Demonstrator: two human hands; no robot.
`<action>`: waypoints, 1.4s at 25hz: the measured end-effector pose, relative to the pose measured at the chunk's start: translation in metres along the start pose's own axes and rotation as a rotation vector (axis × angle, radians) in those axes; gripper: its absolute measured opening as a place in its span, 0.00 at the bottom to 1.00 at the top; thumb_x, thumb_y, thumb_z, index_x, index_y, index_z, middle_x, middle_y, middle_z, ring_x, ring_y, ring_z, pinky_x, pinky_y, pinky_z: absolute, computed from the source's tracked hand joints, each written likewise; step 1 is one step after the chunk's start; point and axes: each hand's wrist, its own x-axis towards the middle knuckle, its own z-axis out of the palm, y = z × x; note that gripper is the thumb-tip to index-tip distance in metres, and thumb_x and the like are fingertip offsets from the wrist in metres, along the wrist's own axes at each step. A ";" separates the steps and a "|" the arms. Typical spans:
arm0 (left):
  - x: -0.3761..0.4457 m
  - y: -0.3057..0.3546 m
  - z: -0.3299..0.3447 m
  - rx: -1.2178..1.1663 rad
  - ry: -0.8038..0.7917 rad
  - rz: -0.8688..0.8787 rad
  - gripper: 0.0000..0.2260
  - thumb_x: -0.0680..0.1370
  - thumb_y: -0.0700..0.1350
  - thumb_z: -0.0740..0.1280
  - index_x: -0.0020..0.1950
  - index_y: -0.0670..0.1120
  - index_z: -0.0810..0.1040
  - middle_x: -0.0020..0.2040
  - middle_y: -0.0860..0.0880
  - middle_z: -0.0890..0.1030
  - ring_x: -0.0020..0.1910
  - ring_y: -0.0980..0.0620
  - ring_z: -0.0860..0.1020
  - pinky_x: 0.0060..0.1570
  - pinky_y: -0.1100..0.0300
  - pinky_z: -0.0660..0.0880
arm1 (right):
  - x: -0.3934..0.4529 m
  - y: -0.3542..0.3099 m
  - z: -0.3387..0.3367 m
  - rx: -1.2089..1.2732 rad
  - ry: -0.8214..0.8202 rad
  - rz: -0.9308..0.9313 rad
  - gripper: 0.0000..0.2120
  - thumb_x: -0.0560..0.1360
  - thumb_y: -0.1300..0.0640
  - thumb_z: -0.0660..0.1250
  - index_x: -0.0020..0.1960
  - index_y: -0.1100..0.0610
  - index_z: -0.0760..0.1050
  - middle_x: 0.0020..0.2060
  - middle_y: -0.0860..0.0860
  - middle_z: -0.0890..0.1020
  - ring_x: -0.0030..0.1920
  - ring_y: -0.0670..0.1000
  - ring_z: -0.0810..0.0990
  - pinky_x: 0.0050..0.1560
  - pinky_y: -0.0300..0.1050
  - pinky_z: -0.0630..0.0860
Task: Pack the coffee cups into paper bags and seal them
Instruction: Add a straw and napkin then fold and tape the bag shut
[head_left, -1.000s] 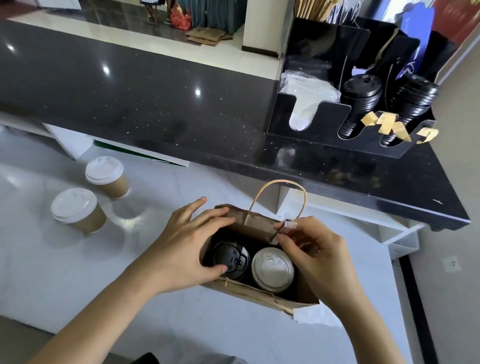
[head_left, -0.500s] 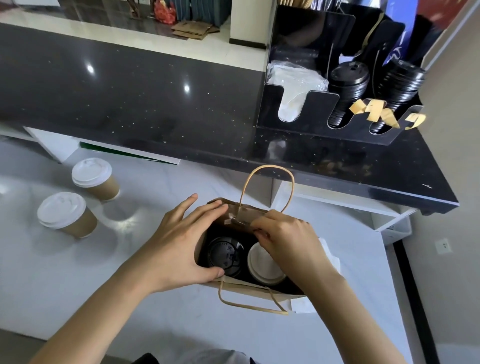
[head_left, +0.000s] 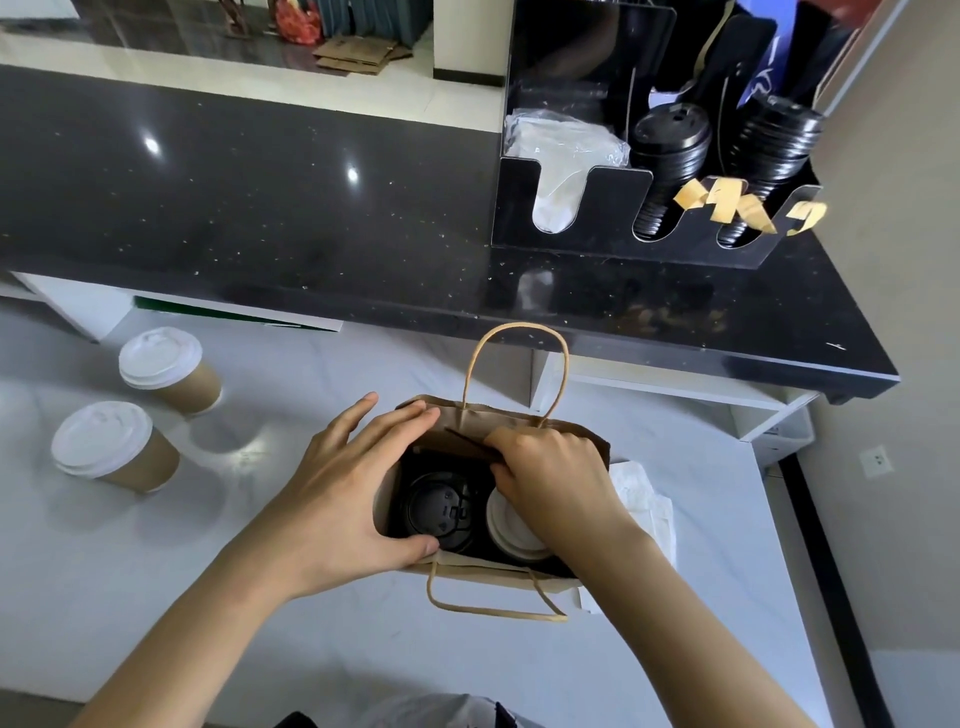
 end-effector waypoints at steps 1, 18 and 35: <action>0.000 0.000 0.000 -0.002 -0.001 0.000 0.49 0.64 0.69 0.72 0.80 0.68 0.51 0.78 0.74 0.49 0.80 0.63 0.39 0.77 0.56 0.53 | -0.001 -0.001 0.000 0.011 -0.004 -0.001 0.11 0.82 0.56 0.60 0.62 0.49 0.76 0.48 0.48 0.84 0.47 0.55 0.83 0.38 0.47 0.69; 0.002 -0.003 0.003 0.024 0.006 0.027 0.48 0.67 0.64 0.76 0.80 0.67 0.52 0.79 0.72 0.50 0.80 0.63 0.40 0.76 0.59 0.51 | -0.001 -0.009 0.019 0.043 -0.185 -0.120 0.17 0.84 0.52 0.57 0.71 0.50 0.73 0.60 0.52 0.80 0.62 0.56 0.77 0.63 0.53 0.71; 0.001 -0.004 0.004 -0.001 0.024 0.038 0.44 0.64 0.71 0.66 0.79 0.65 0.58 0.79 0.72 0.53 0.80 0.62 0.45 0.75 0.57 0.55 | -0.075 0.077 0.008 0.714 0.465 0.471 0.10 0.80 0.63 0.66 0.52 0.48 0.81 0.41 0.43 0.82 0.43 0.45 0.79 0.43 0.31 0.72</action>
